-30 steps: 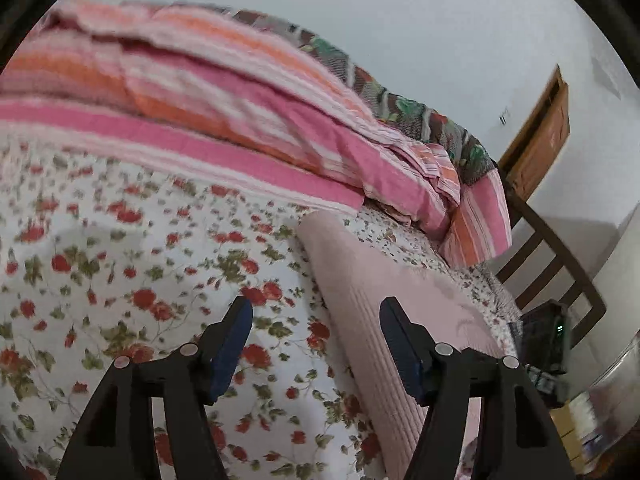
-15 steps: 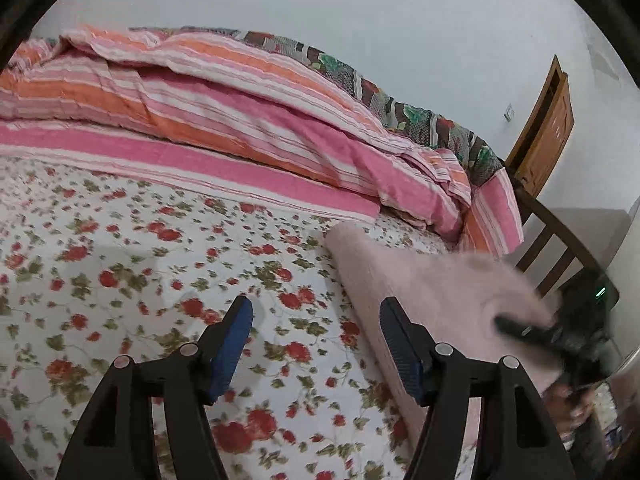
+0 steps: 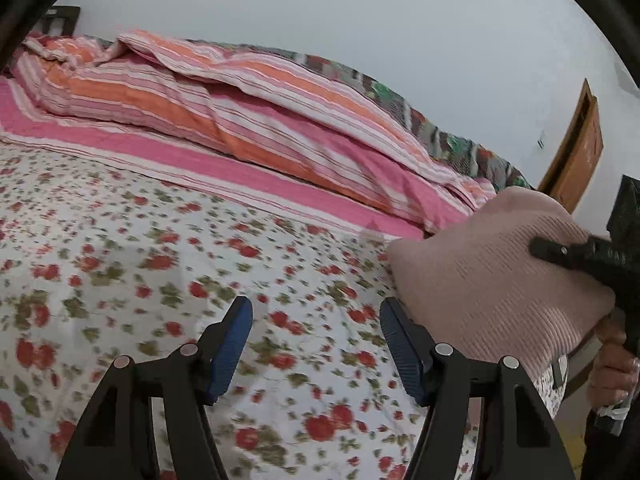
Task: Fold small clothes
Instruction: 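Grasp the pink garment's end with the right gripper and fold it over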
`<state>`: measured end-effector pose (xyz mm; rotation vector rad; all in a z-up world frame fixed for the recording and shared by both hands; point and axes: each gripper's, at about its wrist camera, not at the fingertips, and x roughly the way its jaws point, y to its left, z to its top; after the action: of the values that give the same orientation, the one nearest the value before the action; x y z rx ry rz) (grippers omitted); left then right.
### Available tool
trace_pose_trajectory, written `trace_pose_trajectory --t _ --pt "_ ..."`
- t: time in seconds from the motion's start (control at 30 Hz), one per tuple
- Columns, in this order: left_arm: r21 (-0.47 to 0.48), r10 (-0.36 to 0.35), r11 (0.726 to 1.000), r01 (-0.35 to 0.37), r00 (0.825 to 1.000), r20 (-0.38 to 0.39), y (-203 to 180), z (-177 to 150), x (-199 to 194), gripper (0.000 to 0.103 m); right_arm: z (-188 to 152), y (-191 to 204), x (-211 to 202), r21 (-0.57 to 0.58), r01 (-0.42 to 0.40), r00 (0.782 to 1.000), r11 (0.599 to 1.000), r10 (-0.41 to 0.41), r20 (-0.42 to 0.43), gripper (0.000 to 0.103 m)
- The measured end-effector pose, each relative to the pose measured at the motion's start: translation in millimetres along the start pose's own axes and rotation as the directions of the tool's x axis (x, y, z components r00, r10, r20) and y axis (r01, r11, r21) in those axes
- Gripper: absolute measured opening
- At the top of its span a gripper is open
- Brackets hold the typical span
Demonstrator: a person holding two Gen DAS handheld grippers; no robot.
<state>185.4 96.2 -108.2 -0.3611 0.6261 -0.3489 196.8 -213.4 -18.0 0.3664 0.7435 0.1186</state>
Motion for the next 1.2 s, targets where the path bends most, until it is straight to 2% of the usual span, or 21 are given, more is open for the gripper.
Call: trace_pose_trajectory --t 0.1,0.13,0.23,0.3,0.4,0.47,0.57,0.7,0.8,0.83,0.87,0.93,0.97,1.0,1.03,1.1,1.17,1.2 --pt "-0.018 0.024 1.000 -0.024 1.000 0.008 11 5 -1 0.064 1 8 17 0.053 -0.120 0.993 0.991 0.119 0.010 0.038" --pt "-0.020 0.033 0.999 -0.033 0.999 0.008 14 6 -1 0.064 -1 4 25 0.092 -0.196 0.981 0.976 0.195 0.024 0.038" --pt "-0.024 0.047 0.999 -0.047 0.999 -0.007 18 5 5 0.064 -13 -18 49 0.153 -0.292 0.956 0.944 0.290 0.039 0.038" --pt "-0.008 0.054 0.998 -0.054 0.998 -0.020 14 3 12 0.064 -28 -42 70 0.162 -0.242 0.969 0.957 0.246 0.000 0.041" --pt "0.035 0.050 0.998 -0.049 0.998 -0.037 0 0 22 0.064 -53 -86 99 0.165 -0.041 0.990 0.985 0.062 -0.126 0.045" --pt "0.060 0.038 0.998 -0.035 0.998 -0.044 -11 -2 30 0.064 -59 -104 91 0.143 -0.047 0.994 0.989 0.060 -0.090 0.053" --pt "0.096 0.038 0.995 -0.034 0.998 -0.040 -28 -5 40 0.064 -50 -100 70 0.035 -0.020 0.999 0.999 0.022 -0.045 0.057" --pt "0.125 0.045 0.991 -0.044 0.999 -0.003 -43 -6 46 0.064 -37 -84 57 -0.117 0.014 1.000 0.993 -0.011 0.024 0.057" --pt "0.118 0.044 0.992 -0.044 0.999 0.003 -46 -4 53 0.064 -28 -78 69 -0.159 0.018 1.000 0.987 -0.016 0.014 0.056" --pt "0.113 0.050 0.992 -0.050 0.999 0.003 -46 -3 55 0.064 -25 -76 76 -0.168 0.005 1.000 0.986 -0.006 -0.008 0.049" --pt "0.101 0.057 0.993 -0.057 0.998 0.004 -45 -2 57 0.064 -24 -75 84 -0.179 -0.005 0.999 0.984 -0.002 -0.039 0.035" --pt "0.083 0.056 0.995 -0.056 0.998 0.002 -43 -1 61 0.064 -26 -72 96 -0.211 -0.007 0.995 0.978 -0.014 -0.098 0.023" --pt "0.078 0.055 0.995 -0.055 0.998 0.001 -42 -1 62 0.064 -27 -71 94 -0.216 -0.023 0.997 0.976 0.007 -0.075 0.012" --pt "0.075 0.055 0.996 -0.055 0.998 0.003 -42 0 63 0.064 -26 -72 83 -0.221 -0.062 0.998 0.973 0.058 -0.023 0.011" --pt "0.076 0.057 0.995 -0.057 0.998 0.005 -42 0 64 0.064 -23 -75 65 -0.222 -0.135 0.987 0.966 0.150 0.054 0.009" --pt "0.081 0.060 0.995 -0.060 0.998 0.002 -42 0 67 0.064 -20 -83 51 -0.206 -0.180 0.972 0.962 0.206 0.112 0.008" --pt "0.086 0.059 0.995 -0.058 0.998 -0.013 -42 0 71 0.064 -21 -92 66 -0.175 -0.106 0.991 0.979 0.119 0.066 0.008" --pt "0.090 0.062 0.994 -0.060 0.998 -0.024 -42 0 75 0.064 -26 -98 86 -0.164 -0.035 0.999 0.986 0.033 -0.012 0.008"
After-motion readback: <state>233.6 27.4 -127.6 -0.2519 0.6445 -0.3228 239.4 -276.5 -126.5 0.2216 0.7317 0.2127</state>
